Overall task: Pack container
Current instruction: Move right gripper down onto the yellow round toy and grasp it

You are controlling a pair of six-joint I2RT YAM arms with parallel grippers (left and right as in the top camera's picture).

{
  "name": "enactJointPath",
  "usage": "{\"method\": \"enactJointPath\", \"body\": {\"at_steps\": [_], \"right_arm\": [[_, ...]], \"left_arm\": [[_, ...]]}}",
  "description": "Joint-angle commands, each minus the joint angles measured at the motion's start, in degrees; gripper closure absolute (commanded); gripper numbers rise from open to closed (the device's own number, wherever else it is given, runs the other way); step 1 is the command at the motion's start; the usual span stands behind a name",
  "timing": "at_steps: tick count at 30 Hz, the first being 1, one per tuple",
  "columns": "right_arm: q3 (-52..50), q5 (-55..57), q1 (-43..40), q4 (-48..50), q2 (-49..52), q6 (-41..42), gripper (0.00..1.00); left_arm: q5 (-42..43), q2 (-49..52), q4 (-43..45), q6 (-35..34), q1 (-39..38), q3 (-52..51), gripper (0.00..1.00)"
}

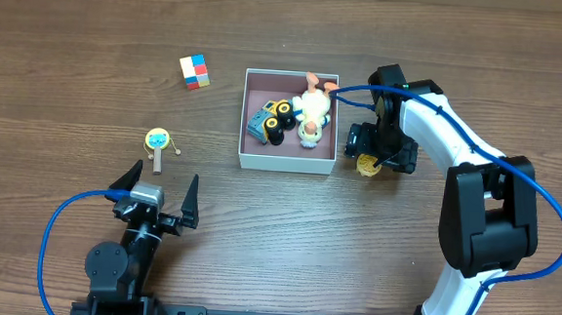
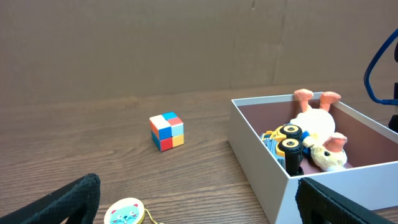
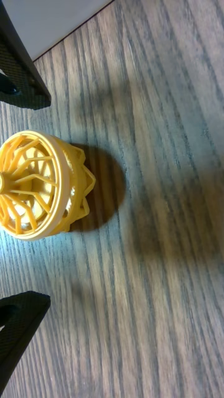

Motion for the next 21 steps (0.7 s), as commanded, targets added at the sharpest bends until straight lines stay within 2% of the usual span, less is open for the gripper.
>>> {"method": "enactJointPath", "body": {"at_steps": [1, 11, 13, 16, 21], "right_arm": [[-1.6, -0.2, 0.3, 1.4, 0.3, -0.2, 0.04], [-2.8, -0.2, 0.3, 2.8, 0.3, -0.2, 0.05], [-2.8, -0.2, 0.3, 3.0, 0.3, -0.2, 0.09], [-2.8, -0.2, 0.3, 3.6, 0.3, -0.2, 0.23], [-2.8, -0.2, 0.3, 3.8, 0.3, 0.1, 0.36]], "left_arm": [[-0.1, -0.6, 0.1, 1.1, 0.3, -0.2, 0.00], [-0.1, -0.6, 0.1, 1.1, 0.3, -0.2, 0.00], [-0.1, -0.6, 0.1, 1.1, 0.3, -0.2, 0.00], [-0.1, -0.6, 0.1, 1.1, 0.3, -0.2, 0.00], [-0.1, -0.6, 0.1, 1.1, 0.3, -0.2, 0.00]]}}
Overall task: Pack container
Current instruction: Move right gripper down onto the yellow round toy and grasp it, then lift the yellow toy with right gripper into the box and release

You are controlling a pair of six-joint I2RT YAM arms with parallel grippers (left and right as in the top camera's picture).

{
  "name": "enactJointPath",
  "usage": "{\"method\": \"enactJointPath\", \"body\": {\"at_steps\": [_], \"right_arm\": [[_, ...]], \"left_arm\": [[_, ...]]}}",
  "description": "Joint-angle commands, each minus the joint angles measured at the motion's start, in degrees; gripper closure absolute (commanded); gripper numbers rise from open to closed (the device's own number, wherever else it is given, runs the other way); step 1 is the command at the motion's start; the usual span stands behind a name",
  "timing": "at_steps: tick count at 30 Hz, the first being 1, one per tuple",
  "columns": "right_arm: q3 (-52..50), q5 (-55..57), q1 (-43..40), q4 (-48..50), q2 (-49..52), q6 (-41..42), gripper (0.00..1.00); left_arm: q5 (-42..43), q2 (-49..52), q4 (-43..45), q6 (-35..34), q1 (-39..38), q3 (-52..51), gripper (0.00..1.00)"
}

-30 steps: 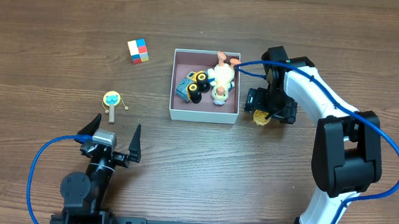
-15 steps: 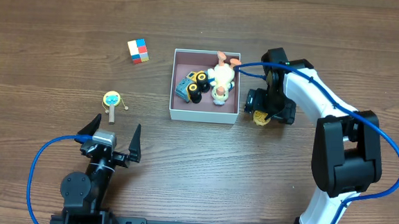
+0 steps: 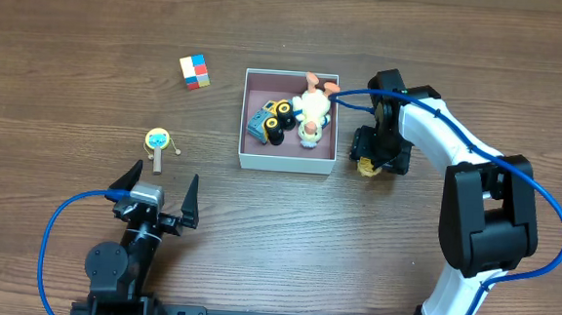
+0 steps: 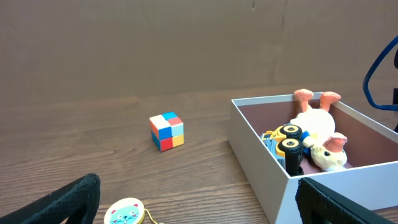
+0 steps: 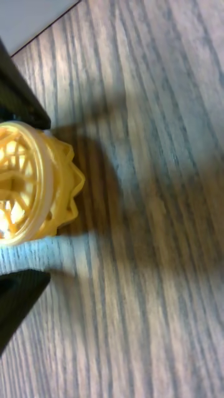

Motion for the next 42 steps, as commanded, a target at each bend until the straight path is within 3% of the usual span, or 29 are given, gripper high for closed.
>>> {"method": "enactJointPath", "body": {"at_steps": [1, 2, 10, 14, 28, 42], "right_arm": [[-0.2, -0.1, 0.3, 0.3, 0.3, 0.2, 0.38], [-0.2, -0.1, 0.3, 0.4, 0.3, 0.2, 0.44], [0.9, 0.0, 0.3, -0.9, 0.3, 0.4, 0.51], [6.6, 0.5, 0.3, -6.8, 0.3, 0.4, 0.53], [45.5, 1.2, 4.2, -35.1, 0.3, 0.4, 0.51], [45.9, 1.5, 17.4, -33.9, 1.4, 1.7, 0.46]], "left_arm": [[-0.1, -0.6, 0.1, 1.1, 0.3, -0.2, 0.00], [-0.1, -0.6, 0.1, 1.1, 0.3, -0.2, 0.00], [-0.1, -0.6, 0.1, 1.1, 0.3, -0.2, 0.00], [-0.1, -0.6, 0.1, 1.1, 0.3, -0.2, 0.00], [-0.1, -0.6, 0.1, 1.1, 0.3, -0.2, 0.00], [-0.1, -0.6, 0.1, 1.1, 0.3, -0.2, 0.00]]}}
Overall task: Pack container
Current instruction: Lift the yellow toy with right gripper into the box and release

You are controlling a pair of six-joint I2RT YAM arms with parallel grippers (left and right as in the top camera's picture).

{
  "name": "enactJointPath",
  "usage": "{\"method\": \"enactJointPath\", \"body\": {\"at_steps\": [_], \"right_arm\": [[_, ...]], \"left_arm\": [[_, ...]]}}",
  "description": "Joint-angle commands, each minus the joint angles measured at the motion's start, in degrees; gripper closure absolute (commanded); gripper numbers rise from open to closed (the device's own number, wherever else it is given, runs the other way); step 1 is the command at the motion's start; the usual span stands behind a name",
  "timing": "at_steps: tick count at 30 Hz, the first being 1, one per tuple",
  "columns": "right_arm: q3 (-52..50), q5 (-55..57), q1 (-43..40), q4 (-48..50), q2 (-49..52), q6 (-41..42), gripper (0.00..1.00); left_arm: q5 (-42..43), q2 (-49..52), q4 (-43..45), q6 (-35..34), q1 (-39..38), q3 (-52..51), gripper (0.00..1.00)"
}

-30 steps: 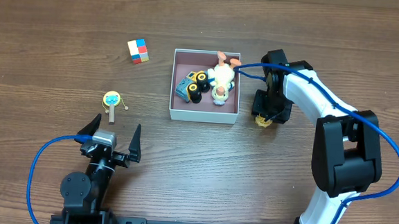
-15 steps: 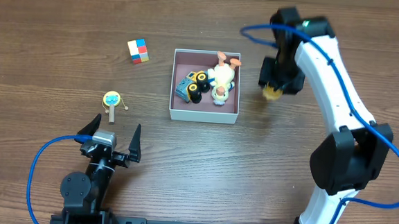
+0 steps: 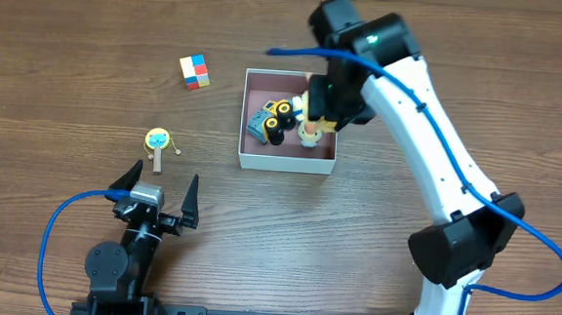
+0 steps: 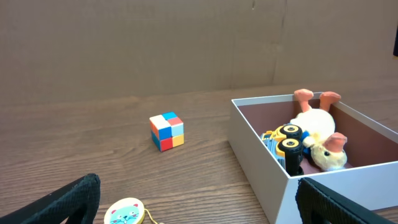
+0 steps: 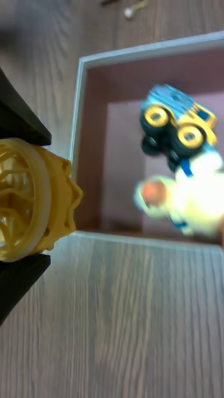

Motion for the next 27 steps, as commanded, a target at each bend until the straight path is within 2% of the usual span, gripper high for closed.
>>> {"method": "enactJointPath", "body": {"at_steps": [1, 10, 13, 22, 27], "right_arm": [[0.3, 1.3, 1.5, 0.2, 0.7, 1.0, 0.46], [-4.0, 1.3, 2.3, 3.2, 5.0, 1.0, 0.46], [-4.1, 1.3, 2.3, 4.2, 5.6, 1.0, 0.42], [-4.2, 2.0, 2.3, 4.7, 7.8, 0.8, 0.37], [-0.5, 3.5, 0.6, 3.2, 7.8, 1.1, 0.31]], "left_arm": [[-0.1, -0.6, 0.1, 1.1, 0.3, -0.2, 0.00], [-0.1, -0.6, 0.1, 1.1, 0.3, -0.2, 0.00], [-0.1, -0.6, 0.1, 1.1, 0.3, -0.2, 0.00], [-0.1, -0.6, 0.1, 1.1, 0.3, -0.2, 0.00], [-0.1, -0.6, 0.1, 1.1, 0.3, -0.2, 0.00]]}}
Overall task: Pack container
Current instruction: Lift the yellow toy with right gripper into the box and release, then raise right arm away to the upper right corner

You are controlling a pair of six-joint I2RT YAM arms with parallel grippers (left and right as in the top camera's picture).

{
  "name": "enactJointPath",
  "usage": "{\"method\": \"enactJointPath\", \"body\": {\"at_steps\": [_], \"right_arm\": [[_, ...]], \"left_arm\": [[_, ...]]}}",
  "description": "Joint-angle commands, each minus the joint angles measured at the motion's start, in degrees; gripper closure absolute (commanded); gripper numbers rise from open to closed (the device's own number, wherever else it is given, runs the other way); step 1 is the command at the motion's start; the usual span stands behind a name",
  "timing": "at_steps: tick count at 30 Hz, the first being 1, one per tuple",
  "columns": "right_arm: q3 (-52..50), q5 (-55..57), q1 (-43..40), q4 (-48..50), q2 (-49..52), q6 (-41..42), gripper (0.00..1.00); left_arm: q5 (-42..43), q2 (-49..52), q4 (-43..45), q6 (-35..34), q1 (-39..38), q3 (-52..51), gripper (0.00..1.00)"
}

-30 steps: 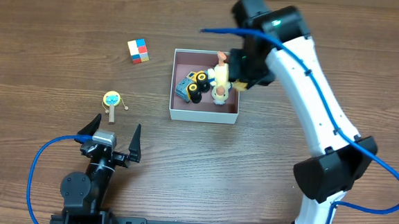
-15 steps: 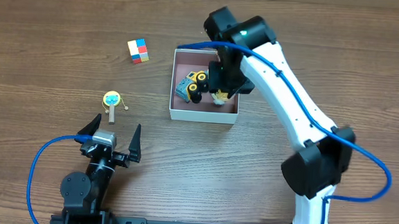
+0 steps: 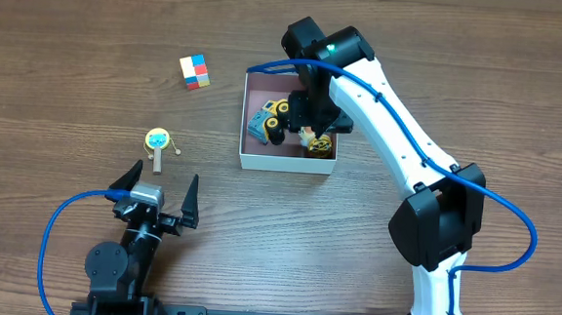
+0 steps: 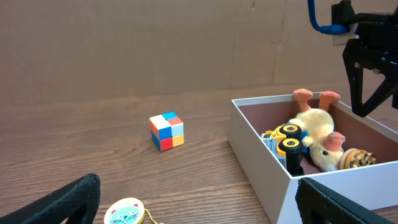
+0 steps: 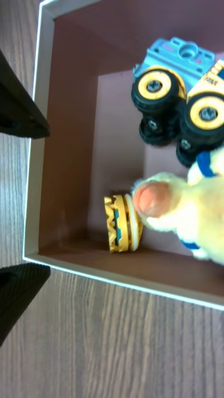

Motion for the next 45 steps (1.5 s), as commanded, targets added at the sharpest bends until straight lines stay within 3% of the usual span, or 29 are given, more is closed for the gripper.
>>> {"method": "enactJointPath", "body": {"at_steps": [1, 3, 5, 16, 21, 32, 38, 45], "right_arm": [[5.0, 1.8, -1.9, -1.9, 0.6, 0.5, 0.30], [8.8, 1.9, -3.7, -4.5, 0.6, 0.6, 0.23], [14.7, 2.1, -7.2, -8.7, 0.6, 0.8, 0.00], [13.7, 1.3, -26.3, -9.8, -0.7, -0.3, 0.00], [9.8, 0.9, -31.8, -9.7, -0.7, -4.1, 0.00], [9.3, 1.8, -46.4, -7.5, -0.7, -3.7, 0.00], [9.3, -3.9, -51.5, -7.5, -0.7, -3.4, 0.00], [9.3, -3.9, -51.7, -7.5, -0.7, -3.4, 0.00]], "left_arm": [[-0.1, -0.6, 0.1, 1.1, 0.3, -0.2, 0.00], [-0.1, -0.6, 0.1, 1.1, 0.3, -0.2, 0.00], [-0.1, -0.6, 0.1, 1.1, 0.3, -0.2, 0.00], [-0.1, -0.6, 0.1, 1.1, 0.3, -0.2, 0.00], [-0.1, -0.6, 0.1, 1.1, 0.3, -0.2, 0.00], [-0.1, -0.6, 0.1, 1.1, 0.3, -0.2, 0.00], [-0.1, -0.6, 0.1, 1.1, 0.3, -0.2, 0.00], [-0.1, -0.6, 0.1, 1.0, 0.3, -0.2, 0.00]]}}
